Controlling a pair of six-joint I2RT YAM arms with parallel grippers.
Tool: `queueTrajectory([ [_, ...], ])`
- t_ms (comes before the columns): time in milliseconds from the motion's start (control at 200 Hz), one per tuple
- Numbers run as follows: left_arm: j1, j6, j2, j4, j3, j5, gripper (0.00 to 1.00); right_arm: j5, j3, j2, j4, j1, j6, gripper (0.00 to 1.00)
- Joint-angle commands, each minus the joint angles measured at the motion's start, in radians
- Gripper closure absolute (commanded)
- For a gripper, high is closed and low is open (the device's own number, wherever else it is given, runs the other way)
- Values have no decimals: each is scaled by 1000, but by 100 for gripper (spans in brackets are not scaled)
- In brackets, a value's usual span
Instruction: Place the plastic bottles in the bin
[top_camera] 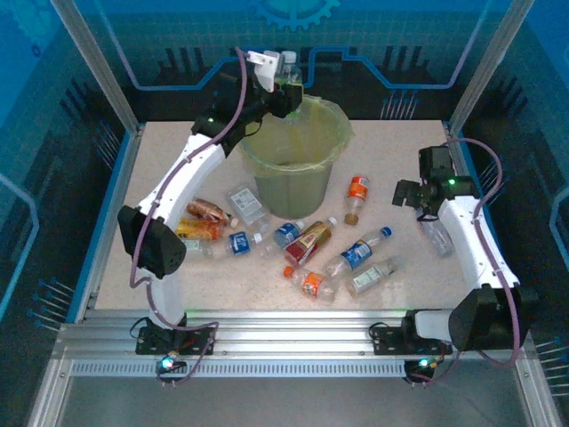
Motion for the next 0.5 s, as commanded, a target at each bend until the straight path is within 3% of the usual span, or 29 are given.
queueTrajectory([
  [0, 4, 47, 9, -43, 34, 25, 73, -35, 42, 22, -49, -36, -44, 0],
  [355, -3, 77, 43, -105, 7, 61, 71, -218, 18, 88, -25, -110, -119, 0],
  [490, -23, 119, 39, -126, -26, 62, 69, -223, 10, 133, -13, -140, -104, 0],
])
